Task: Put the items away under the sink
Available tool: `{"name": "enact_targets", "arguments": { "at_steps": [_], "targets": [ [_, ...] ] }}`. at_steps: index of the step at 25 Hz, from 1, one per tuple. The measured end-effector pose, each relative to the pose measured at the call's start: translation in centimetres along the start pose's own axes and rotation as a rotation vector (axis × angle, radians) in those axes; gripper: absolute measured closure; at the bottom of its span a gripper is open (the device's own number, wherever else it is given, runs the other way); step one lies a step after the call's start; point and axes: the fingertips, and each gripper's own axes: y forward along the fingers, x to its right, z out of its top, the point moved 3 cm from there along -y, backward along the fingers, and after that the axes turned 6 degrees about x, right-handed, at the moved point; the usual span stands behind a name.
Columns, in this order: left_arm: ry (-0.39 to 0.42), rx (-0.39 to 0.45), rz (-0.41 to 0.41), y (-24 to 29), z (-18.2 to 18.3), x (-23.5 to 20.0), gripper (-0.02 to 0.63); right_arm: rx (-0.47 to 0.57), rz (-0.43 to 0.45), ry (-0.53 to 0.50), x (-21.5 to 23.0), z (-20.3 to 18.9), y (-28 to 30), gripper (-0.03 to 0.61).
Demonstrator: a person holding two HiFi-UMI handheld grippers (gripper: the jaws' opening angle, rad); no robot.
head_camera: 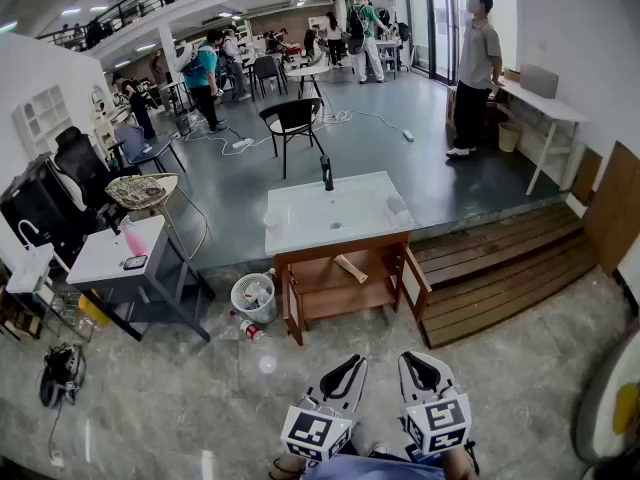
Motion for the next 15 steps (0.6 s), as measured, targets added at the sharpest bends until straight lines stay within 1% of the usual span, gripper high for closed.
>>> {"name": "enact_targets", "arguments": {
  "at_steps": [4, 10, 15],
  "targets": [
    [-0.001, -0.005, 0.004, -0.1, 0.0, 0.1, 0.58, -0.003, -0.004, 0.002, 0.2, -0.2, -0.1, 0.551],
    [-0.014, -0.01, 0.011, 0.0, -0.2, 0.4, 0.58, 0.015, -0.007, 0.042, 0.7, -0.4, -0.6, 0.551],
    [-0.02, -0.017, 0.014, 0.1, -0.2, 0.8, 0.58, 0.006, -0.006, 0.045, 1.0, -0.9, -1.0, 0.551]
  ]
}}
